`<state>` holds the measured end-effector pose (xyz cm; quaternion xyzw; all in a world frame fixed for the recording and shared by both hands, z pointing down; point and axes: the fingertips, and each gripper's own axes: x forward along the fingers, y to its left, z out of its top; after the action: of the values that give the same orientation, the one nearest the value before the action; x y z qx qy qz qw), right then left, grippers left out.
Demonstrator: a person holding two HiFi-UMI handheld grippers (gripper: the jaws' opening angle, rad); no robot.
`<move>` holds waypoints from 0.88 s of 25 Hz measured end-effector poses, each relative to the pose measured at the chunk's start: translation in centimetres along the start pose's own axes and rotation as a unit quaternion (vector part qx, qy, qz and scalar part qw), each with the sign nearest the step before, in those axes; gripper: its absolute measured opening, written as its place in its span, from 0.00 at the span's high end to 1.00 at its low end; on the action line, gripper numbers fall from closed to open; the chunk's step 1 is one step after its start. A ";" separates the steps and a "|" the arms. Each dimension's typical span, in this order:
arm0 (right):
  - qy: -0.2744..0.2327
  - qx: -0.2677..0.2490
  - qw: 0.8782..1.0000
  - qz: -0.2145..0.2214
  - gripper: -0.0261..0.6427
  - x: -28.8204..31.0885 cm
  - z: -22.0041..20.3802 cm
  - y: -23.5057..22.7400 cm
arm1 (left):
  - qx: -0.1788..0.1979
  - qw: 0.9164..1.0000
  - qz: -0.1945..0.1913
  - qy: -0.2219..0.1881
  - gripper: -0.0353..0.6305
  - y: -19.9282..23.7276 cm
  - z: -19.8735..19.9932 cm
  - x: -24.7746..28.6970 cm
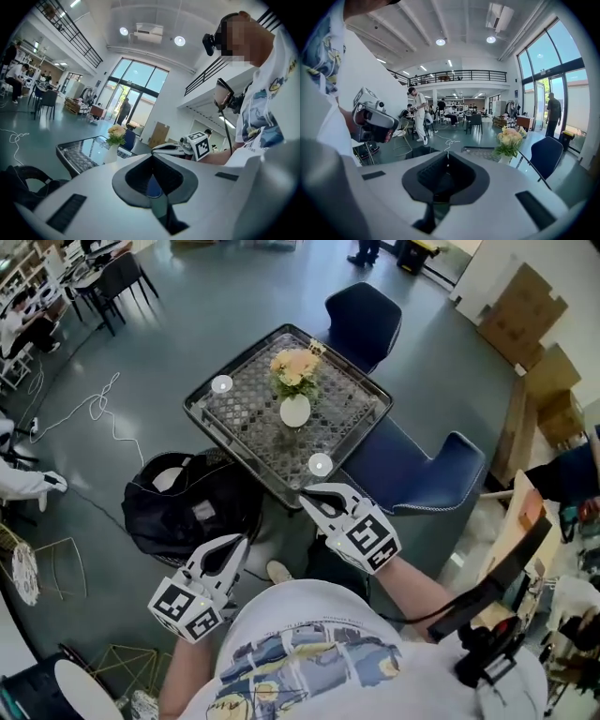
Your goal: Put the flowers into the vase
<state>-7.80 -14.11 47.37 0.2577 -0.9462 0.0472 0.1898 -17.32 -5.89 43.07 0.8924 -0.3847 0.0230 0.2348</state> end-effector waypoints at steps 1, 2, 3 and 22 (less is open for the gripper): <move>0.000 0.001 1.000 0.002 0.93 -0.1 -0.1 0.5 | -0.001 1.000 -0.007 0.000 0.93 -0.4 -0.1 -0.1; -0.001 0.000 1.000 0.005 0.94 -0.3 0.0 0.9 | 0.000 1.000 -0.011 0.002 0.93 -0.6 -0.3 -0.2; -0.001 -0.001 1.000 0.007 0.94 -0.4 0.1 1.3 | 0.002 1.000 -0.012 0.007 0.93 -0.8 -0.5 -0.2; 0.007 -0.045 0.997 0.057 0.95 -0.1 1.4 5.3 | -0.007 0.999 0.020 0.030 0.93 -0.9 -2.0 -1.2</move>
<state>-10.85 -9.77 46.04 0.1944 -0.9591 0.0171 0.2050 -17.26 -3.68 44.27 0.8816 -0.3957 0.0518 0.2521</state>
